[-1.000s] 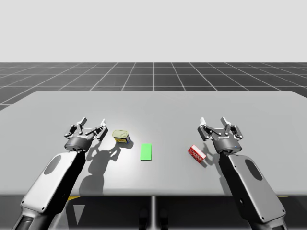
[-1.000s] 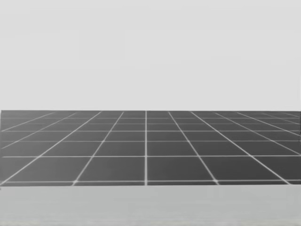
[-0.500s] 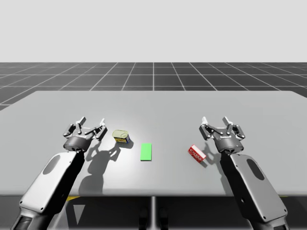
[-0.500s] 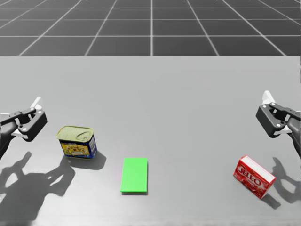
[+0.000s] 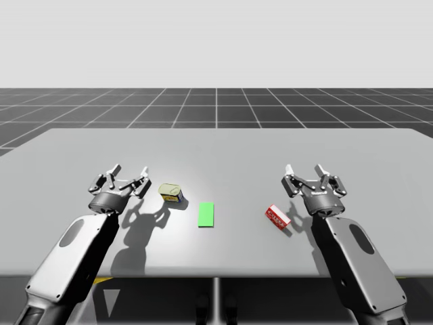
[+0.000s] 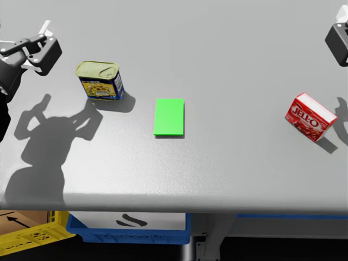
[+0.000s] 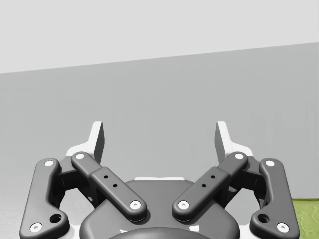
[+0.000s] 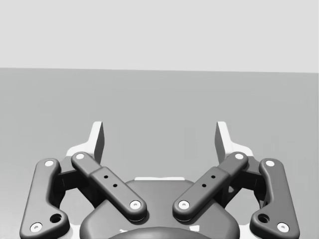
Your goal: Look at the card. If it is red, pick the object on the left. If it is green, pick the object on the right.
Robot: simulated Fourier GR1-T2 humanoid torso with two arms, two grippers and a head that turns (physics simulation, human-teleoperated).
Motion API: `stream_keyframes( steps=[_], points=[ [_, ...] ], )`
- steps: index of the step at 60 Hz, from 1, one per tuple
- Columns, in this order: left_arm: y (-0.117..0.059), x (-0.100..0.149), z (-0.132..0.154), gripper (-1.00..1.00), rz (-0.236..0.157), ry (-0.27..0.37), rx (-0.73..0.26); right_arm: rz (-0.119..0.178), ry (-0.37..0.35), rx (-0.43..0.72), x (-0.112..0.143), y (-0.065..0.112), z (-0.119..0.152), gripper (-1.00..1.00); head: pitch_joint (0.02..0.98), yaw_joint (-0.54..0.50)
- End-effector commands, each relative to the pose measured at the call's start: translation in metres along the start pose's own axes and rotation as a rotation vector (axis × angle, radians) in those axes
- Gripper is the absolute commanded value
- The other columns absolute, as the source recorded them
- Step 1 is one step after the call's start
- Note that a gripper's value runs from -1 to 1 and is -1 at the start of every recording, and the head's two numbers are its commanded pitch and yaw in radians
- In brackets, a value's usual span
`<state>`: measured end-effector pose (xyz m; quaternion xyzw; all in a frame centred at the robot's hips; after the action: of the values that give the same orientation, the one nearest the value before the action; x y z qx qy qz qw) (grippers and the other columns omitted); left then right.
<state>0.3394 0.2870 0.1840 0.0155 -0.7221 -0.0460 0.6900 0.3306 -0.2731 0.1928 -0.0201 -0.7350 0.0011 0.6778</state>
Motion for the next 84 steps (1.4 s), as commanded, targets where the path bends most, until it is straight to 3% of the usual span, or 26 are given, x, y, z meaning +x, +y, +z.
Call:
stream_keyframes(
  steps=[1,31,48,60,77,84],
  points=[
    [-0.0001,0.0013,0.0006,-1.00,0.002,-0.004,0.000,-0.001,0.002,0.000,-0.0004,0.0003,0.0001,-1.00,0.966,0.05],
    [-0.0017,0.0009,0.0008,-1.00,0.001,-0.002,-0.004,0.004,-0.001,0.004,-0.0001,0.0000,-0.0001,-1.00,0.947,0.00],
    [-0.0029,0.0015,0.0020,-1.00,0.005,-0.007,-0.011,0.005,-0.009,0.002,0.0013,-0.0005,0.0009,-1.00,0.943,-0.24],
    [-0.0054,-0.0007,0.0016,-1.00,0.005,-0.005,-0.016,0.003,-0.017,0.003,0.0035,-0.0006,0.0022,-1.00,0.952,-0.35],
    [-0.0048,-0.0007,0.0019,-1.00,0.006,-0.006,-0.011,0.014,-0.032,0.015,0.0052,0.0023,0.0046,-1.00,0.927,-0.36],
    [-0.0041,-0.0006,0.0020,-1.00,0.007,-0.006,-0.011,-0.008,-0.026,0.043,0.0081,0.0056,0.0074,-1.00,0.923,-0.36]
  ],
)
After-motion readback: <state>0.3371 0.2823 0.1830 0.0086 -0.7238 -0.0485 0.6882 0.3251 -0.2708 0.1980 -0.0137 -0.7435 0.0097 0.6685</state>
